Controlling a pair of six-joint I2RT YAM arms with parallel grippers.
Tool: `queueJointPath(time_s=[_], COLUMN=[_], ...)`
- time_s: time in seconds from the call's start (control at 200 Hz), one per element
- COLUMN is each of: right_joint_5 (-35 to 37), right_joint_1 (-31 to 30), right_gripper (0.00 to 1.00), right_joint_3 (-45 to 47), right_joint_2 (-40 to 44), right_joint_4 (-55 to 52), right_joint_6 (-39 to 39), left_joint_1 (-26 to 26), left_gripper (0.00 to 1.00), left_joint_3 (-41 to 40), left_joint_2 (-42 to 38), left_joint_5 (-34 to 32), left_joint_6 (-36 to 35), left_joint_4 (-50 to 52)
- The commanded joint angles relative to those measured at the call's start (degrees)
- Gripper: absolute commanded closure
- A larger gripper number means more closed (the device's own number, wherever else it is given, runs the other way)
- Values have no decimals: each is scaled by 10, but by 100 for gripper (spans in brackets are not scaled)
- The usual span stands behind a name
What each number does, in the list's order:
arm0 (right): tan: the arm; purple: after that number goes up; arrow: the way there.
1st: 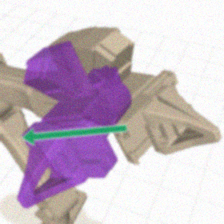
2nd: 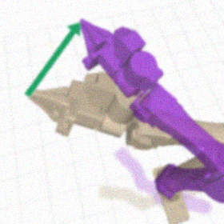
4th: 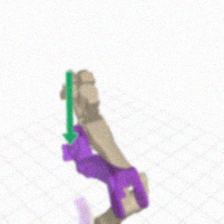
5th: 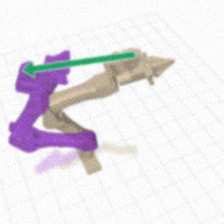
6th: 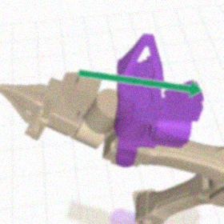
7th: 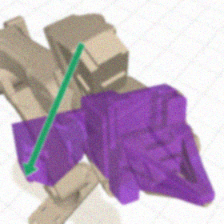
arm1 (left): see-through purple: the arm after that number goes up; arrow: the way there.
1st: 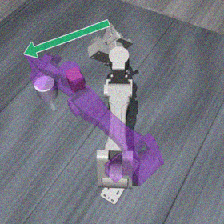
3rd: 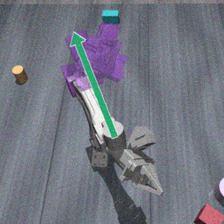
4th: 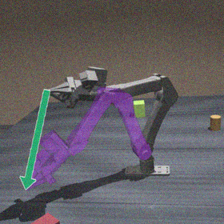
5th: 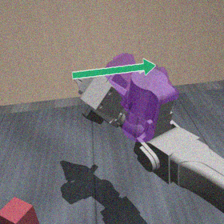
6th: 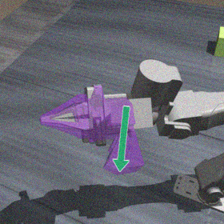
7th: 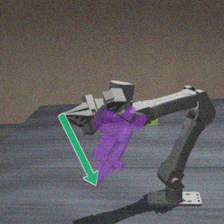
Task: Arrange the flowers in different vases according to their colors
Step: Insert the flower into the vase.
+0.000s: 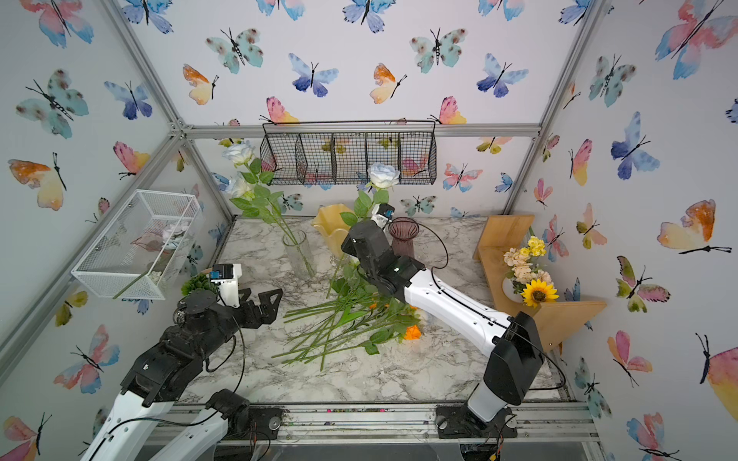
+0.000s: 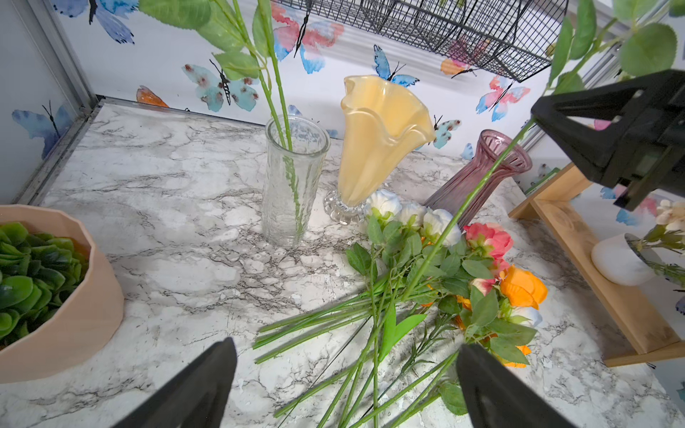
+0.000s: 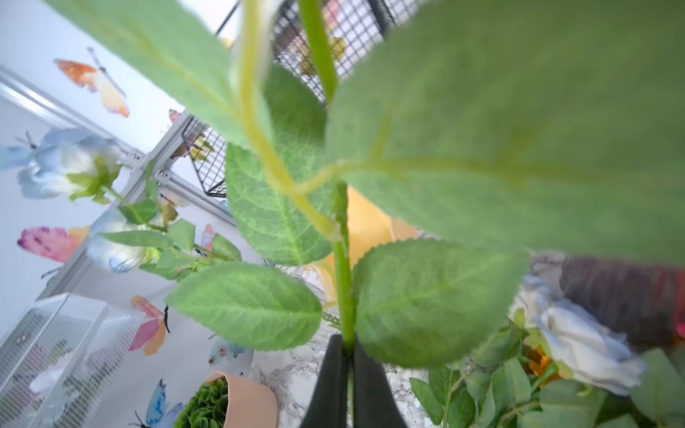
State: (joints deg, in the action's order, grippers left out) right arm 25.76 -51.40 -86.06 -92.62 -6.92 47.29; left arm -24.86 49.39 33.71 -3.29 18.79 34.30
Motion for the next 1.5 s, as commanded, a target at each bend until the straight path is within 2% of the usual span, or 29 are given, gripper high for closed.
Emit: queueJointPath(time_s=[0.0,0.095,0.225,0.35,0.491,0.626,0.751,0.851,1.216,1.497], right_joint_5=[24,36,17,2,-12,-27,-39,-45,-47,-62], right_joint_1=[-34,-57,-69,-69,-69,-67,-63,-60,-56,-56], right_gripper=[98,98,98,98,98,98,98,98,98,98], right_joint_3=[-36,-70,-129,-180,-263,-316,-386,-406,-342,-326], right_joint_2=[-10,-29,-73,-119,-187,-242,-295,-321,-334,-360], right_joint_4=[50,113,195,265,292,333,314,307,329,279], right_joint_6=[-144,-235,-339,-398,-439,-456,-454,-444,-404,-362], left_joint_1=[-2,-3,-2,-3,-3,-2,-2,-2,-2,-2], left_gripper=[1,0,1,1,1,1,1,1,1,1], left_joint_3=[1,-17,-29,-35,-36,-38,-39,-39,-45,-45], left_joint_2=[-14,-21,-29,-32,-26,-24,-24,-25,-29,-28], left_joint_5=[10,42,65,80,84,88,89,90,89,87], left_joint_6=[17,24,19,16,16,15,15,14,14,15], left_joint_4=[15,3,-12,-20,-21,-23,-24,-25,-32,-31])
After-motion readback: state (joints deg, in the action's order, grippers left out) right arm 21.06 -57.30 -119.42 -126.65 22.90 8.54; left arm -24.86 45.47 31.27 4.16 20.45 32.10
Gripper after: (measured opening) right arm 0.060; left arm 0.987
